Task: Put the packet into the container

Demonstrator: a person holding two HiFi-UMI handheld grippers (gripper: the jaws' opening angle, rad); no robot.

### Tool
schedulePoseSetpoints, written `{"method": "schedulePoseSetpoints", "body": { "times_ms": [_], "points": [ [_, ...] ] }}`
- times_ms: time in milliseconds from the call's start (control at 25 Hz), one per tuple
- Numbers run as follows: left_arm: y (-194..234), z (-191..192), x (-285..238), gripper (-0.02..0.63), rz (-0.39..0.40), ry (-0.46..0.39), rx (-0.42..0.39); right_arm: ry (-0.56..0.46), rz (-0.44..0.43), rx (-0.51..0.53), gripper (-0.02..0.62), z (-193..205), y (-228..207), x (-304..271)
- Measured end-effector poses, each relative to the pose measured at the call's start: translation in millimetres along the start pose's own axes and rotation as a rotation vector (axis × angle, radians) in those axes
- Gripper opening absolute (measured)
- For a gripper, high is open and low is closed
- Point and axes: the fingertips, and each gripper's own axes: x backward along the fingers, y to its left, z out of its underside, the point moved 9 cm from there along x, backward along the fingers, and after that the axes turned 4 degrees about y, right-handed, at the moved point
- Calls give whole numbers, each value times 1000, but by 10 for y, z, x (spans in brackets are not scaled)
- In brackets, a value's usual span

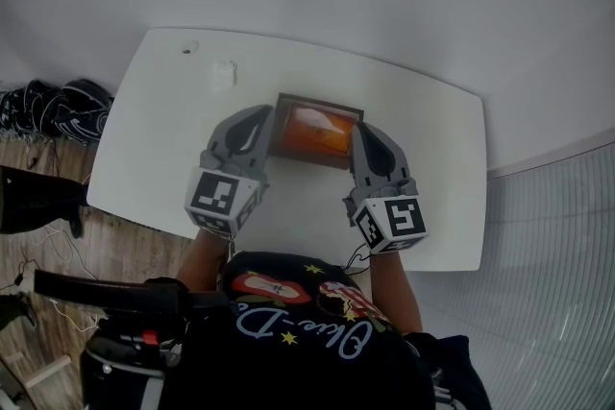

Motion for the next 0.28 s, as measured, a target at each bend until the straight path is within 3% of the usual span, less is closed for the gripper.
{"method": "schedulePoseSetpoints", "body": {
  "times_ms": [280],
  "points": [
    [-1,-125,-73,9,13,-49,-14,-15,16,26,15,-114,-37,3]
  ]
}}
